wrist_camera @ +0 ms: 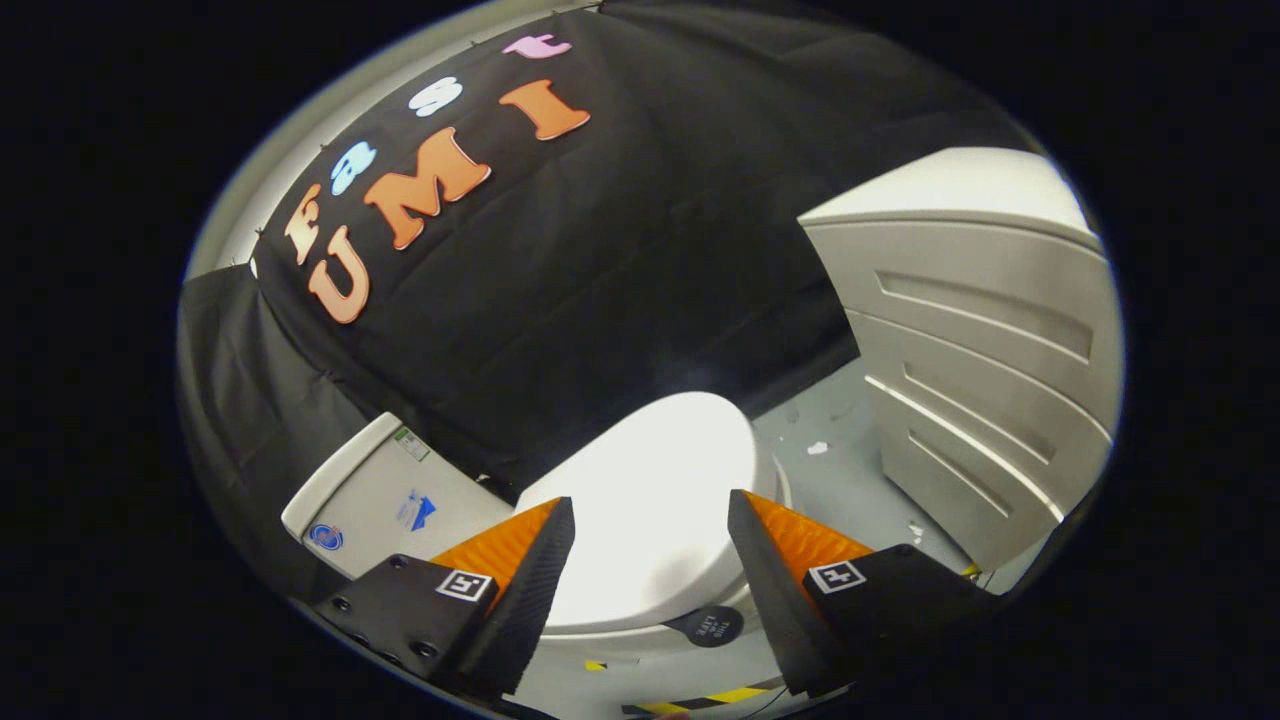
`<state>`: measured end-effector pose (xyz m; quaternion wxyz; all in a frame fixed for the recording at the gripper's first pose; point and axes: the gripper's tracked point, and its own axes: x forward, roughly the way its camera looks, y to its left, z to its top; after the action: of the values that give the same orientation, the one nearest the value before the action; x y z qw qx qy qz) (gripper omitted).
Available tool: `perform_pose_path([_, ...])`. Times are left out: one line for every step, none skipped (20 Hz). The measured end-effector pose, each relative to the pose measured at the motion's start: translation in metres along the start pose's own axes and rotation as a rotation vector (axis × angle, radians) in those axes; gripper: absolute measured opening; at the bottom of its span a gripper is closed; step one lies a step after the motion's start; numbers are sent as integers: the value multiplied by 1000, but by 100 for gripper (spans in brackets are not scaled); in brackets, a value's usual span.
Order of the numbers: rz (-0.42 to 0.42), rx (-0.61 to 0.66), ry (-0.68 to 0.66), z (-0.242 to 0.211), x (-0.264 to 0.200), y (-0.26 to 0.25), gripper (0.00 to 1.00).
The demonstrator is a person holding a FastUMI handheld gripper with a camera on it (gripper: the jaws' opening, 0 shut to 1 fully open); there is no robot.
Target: Open the toilet lid.
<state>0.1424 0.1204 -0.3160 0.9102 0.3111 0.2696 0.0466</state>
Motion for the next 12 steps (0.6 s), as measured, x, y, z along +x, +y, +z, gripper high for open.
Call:
perform_pose_path([-8, 28, 22, -10, 2, -9, 99])
perform_pose_path([-13, 58, 43, -20, 1, -19, 99])
perform_pose_path([-24, 88, 61, -31, 3, -29, 99])
perform_pose_path([-30, 119, 86, -40, 4, -35, 99])
perform_pose_path([-27, 151, 107, -49, 5, -37, 99])
perform_pose_path([-21, 186, 124, -57, 5, -38, 99])
perform_pose_path([-21, 223, 147, -65, 6, -40, 99])
perform_pose_path([-24, 260, 169, -73, 8, -44, 99])
perform_pose_path([-37, 298, 188, -81, 9, -50, 99])
perform_pose_path([-45, 334, 198, -86, 11, -53, 99])
perform_pose_path([-51, 367, 212, -90, 13, -57, 99])
perform_pose_path([-55, 395, 225, -94, 14, -59, 99])
